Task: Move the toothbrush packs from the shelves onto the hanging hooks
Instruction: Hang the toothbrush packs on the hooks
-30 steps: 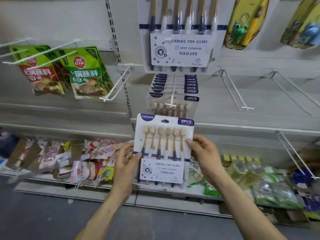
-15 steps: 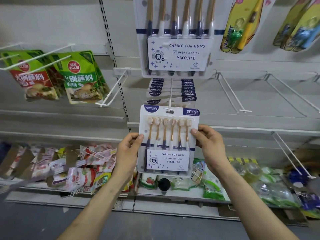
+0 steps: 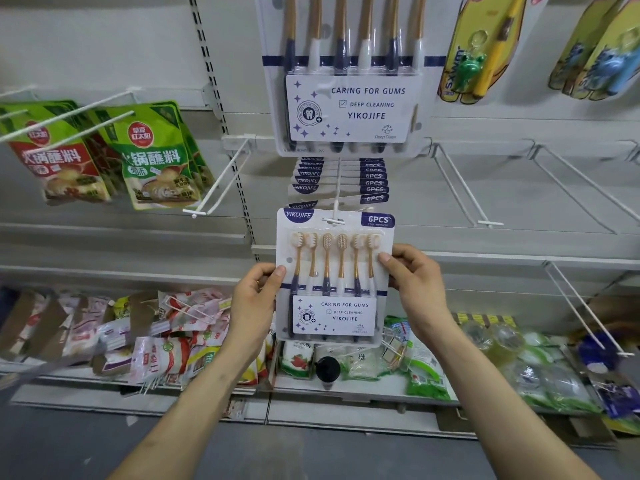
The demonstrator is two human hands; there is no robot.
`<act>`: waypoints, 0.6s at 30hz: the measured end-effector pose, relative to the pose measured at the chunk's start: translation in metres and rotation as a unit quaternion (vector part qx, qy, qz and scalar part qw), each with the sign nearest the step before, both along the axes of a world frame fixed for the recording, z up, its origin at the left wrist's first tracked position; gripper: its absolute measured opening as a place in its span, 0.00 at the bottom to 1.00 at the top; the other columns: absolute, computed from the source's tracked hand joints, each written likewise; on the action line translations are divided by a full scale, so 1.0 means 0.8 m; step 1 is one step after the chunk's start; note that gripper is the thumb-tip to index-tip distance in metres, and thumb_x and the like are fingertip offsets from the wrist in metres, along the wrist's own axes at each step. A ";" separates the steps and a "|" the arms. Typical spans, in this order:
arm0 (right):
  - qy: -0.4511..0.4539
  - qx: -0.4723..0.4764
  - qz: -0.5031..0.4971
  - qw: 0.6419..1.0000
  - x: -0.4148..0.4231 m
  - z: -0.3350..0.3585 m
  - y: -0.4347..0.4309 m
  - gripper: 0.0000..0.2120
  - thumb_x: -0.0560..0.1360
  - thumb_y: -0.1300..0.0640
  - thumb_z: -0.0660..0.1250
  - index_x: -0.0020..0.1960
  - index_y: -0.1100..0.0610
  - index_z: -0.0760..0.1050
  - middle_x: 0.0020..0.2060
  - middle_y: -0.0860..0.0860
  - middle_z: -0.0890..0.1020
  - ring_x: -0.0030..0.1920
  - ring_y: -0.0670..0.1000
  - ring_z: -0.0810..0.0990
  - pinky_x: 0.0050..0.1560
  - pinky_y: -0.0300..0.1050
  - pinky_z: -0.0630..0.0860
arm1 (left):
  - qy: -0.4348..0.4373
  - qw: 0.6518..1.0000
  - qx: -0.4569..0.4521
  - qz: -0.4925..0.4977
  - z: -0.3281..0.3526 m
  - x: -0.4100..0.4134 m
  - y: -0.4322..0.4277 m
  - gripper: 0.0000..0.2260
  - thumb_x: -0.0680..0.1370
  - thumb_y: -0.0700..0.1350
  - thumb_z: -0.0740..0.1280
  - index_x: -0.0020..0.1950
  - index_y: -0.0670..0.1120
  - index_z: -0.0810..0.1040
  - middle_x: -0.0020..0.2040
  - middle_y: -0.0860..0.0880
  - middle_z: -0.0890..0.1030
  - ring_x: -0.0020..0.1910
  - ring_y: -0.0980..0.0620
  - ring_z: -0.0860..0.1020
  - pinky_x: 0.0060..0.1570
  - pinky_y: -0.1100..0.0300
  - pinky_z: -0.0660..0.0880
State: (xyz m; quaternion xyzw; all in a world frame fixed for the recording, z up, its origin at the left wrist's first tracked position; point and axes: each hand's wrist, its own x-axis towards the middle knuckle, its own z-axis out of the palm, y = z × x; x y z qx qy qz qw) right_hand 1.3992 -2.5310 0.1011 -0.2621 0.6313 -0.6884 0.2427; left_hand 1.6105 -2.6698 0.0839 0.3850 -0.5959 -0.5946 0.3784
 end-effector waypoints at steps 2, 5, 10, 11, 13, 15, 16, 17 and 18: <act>0.009 0.015 -0.006 1.000 -0.006 -0.006 -0.006 0.05 0.82 0.61 0.69 0.55 0.58 0.84 0.48 0.55 0.88 0.50 0.58 0.87 0.57 0.61 0.84 | -0.013 1.000 -0.020 -0.011 0.000 -0.004 -0.006 0.06 0.84 0.47 0.67 0.55 0.48 0.83 0.49 0.48 0.87 0.51 0.44 0.85 0.54 0.41 0.83; 0.032 0.029 -0.012 0.999 -0.017 -0.011 -0.020 0.04 0.82 0.60 0.70 0.52 0.55 0.84 0.48 0.54 0.88 0.55 0.65 0.84 0.59 0.69 0.81 | -0.040 0.997 -0.056 -0.020 -0.002 -0.012 -0.022 0.06 0.85 0.49 0.67 0.55 0.51 0.83 0.50 0.51 0.86 0.52 0.49 0.84 0.58 0.45 0.82; 0.040 0.038 -0.022 0.998 -0.038 -0.010 -0.048 0.05 0.81 0.58 0.71 0.49 0.51 0.84 0.47 0.53 0.88 0.56 0.65 0.84 0.58 0.70 0.80 | -0.070 0.995 -0.072 -0.026 -0.004 -0.034 -0.054 0.07 0.85 0.49 0.67 0.53 0.48 0.83 0.49 0.42 0.85 0.49 0.41 0.83 0.58 0.37 0.80; 0.041 0.039 -0.025 0.998 -0.042 -0.009 -0.053 0.04 0.81 0.58 0.71 0.49 0.51 0.84 0.47 0.54 0.88 0.55 0.66 0.84 0.58 0.70 0.80 | -0.072 0.994 -0.073 -0.023 -0.003 -0.039 -0.059 0.07 0.85 0.48 0.67 0.53 0.47 0.83 0.49 0.41 0.84 0.47 0.44 0.82 0.57 0.37 0.79; 0.045 0.048 -0.031 0.997 -0.050 -0.010 -0.060 0.03 0.80 0.57 0.71 0.49 0.52 0.83 0.47 0.57 0.87 0.55 0.66 0.84 0.57 0.70 0.81 | -0.078 0.994 -0.072 -0.016 -0.002 -0.048 -0.069 0.06 0.84 0.48 0.67 0.53 0.47 0.83 0.49 0.43 0.85 0.46 0.50 0.81 0.57 0.40 0.80; 0.048 0.054 -0.035 0.997 -0.055 -0.011 -0.066 0.02 0.79 0.55 0.72 0.49 0.53 0.83 0.47 0.56 0.87 0.54 0.64 0.85 0.57 0.69 0.81 | -0.087 0.994 -0.070 -0.017 -0.003 -0.054 -0.078 0.06 0.84 0.49 0.67 0.54 0.50 0.83 0.48 0.48 0.85 0.48 0.51 0.82 0.58 0.41 0.81; 0.051 0.055 -0.035 0.997 -0.058 -0.012 -0.068 0.02 0.79 0.54 0.72 0.49 0.52 0.83 0.47 0.55 0.88 0.53 0.63 0.86 0.56 0.68 0.82 | -0.090 0.993 -0.069 -0.021 -0.004 -0.057 -0.083 0.05 0.84 0.49 0.68 0.54 0.51 0.83 0.49 0.50 0.86 0.51 0.50 0.83 0.59 0.41 0.82; 0.054 0.057 -0.035 0.996 -0.059 -0.012 -0.069 0.03 0.78 0.54 0.72 0.49 0.52 0.83 0.46 0.54 0.88 0.53 0.62 0.86 0.57 0.67 0.82 | -0.090 0.993 -0.068 -0.023 -0.006 -0.059 -0.086 0.05 0.84 0.49 0.68 0.54 0.52 0.83 0.50 0.50 0.86 0.53 0.48 0.84 0.59 0.41 0.81; 0.055 0.057 -0.036 0.996 -0.061 -0.013 -0.069 0.02 0.78 0.55 0.72 0.50 0.52 0.83 0.46 0.54 0.88 0.52 0.61 0.86 0.57 0.66 0.83 | -0.090 0.993 -0.067 -0.022 -0.007 -0.060 -0.090 0.05 0.84 0.49 0.68 0.55 0.52 0.83 0.51 0.50 0.86 0.54 0.47 0.84 0.60 0.41 0.81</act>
